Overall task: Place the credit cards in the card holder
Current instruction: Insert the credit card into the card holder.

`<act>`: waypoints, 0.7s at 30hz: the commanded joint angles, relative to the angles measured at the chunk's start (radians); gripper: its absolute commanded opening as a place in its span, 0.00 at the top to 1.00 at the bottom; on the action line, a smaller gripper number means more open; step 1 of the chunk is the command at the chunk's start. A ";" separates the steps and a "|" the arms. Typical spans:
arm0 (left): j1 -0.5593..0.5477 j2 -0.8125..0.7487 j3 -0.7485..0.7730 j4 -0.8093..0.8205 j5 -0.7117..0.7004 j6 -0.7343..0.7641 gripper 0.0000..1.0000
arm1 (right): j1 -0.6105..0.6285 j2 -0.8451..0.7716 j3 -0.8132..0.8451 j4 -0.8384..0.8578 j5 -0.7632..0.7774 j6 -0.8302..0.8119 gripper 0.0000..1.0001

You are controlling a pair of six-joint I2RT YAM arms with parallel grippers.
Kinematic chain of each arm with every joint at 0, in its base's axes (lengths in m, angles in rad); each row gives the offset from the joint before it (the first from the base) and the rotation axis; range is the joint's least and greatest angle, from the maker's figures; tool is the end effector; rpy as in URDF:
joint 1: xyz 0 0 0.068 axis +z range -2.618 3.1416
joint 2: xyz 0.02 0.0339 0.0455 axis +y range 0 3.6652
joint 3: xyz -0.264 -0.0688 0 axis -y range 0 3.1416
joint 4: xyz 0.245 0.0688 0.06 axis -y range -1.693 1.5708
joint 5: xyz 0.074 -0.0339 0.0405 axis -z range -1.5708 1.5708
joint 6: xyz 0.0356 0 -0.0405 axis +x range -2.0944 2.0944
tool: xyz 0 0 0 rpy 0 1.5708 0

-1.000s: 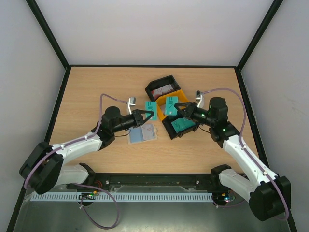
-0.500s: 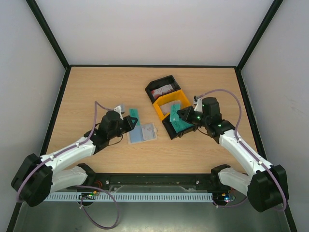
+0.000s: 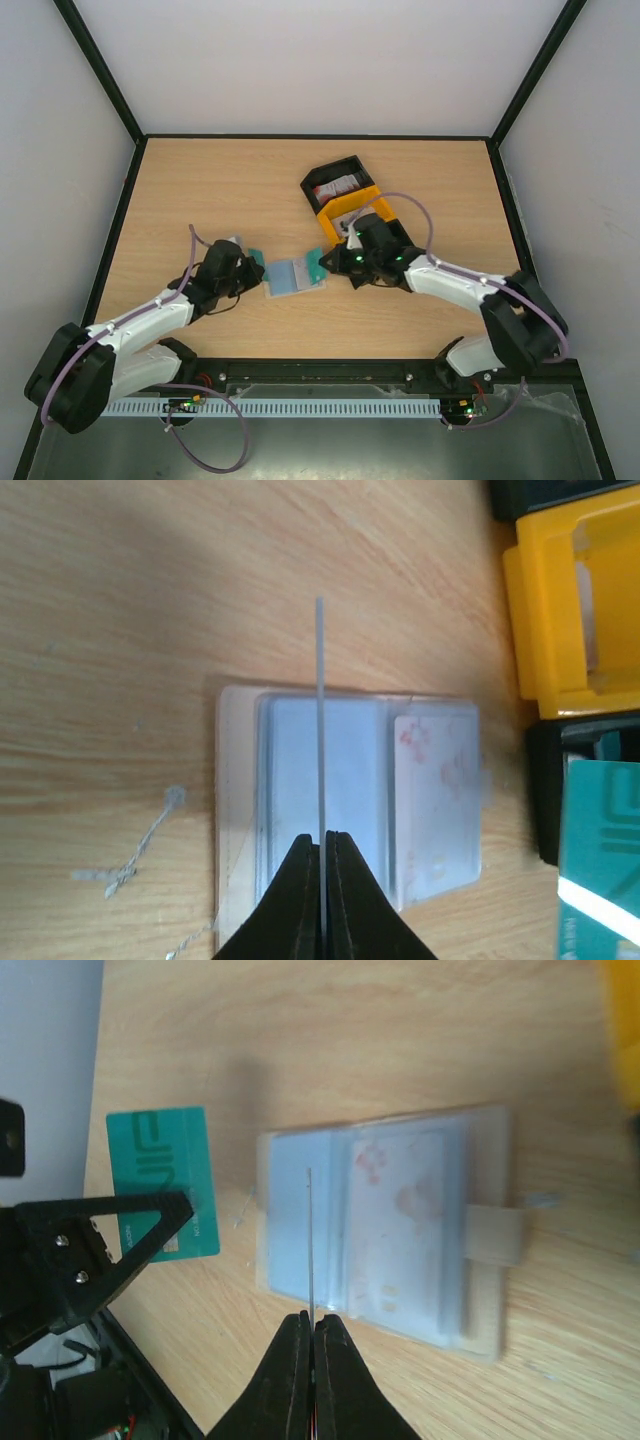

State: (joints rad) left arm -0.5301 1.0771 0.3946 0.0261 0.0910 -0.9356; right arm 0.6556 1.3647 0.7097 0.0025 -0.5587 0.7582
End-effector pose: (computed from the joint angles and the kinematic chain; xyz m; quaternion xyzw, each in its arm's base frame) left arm 0.1792 -0.1088 0.1712 -0.1608 0.8820 -0.3253 0.3005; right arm 0.2101 0.1854 0.2070 -0.0779 0.8668 0.4646 0.1634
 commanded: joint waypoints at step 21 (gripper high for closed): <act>0.016 0.078 -0.052 -0.047 0.111 0.042 0.97 | 0.104 0.343 0.044 0.369 0.056 0.051 0.98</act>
State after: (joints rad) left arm -0.5213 1.1374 0.3706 -0.0341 0.1757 -0.9077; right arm 0.7532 1.6844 0.7326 0.3035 -0.5167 0.7975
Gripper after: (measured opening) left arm 0.028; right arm 0.021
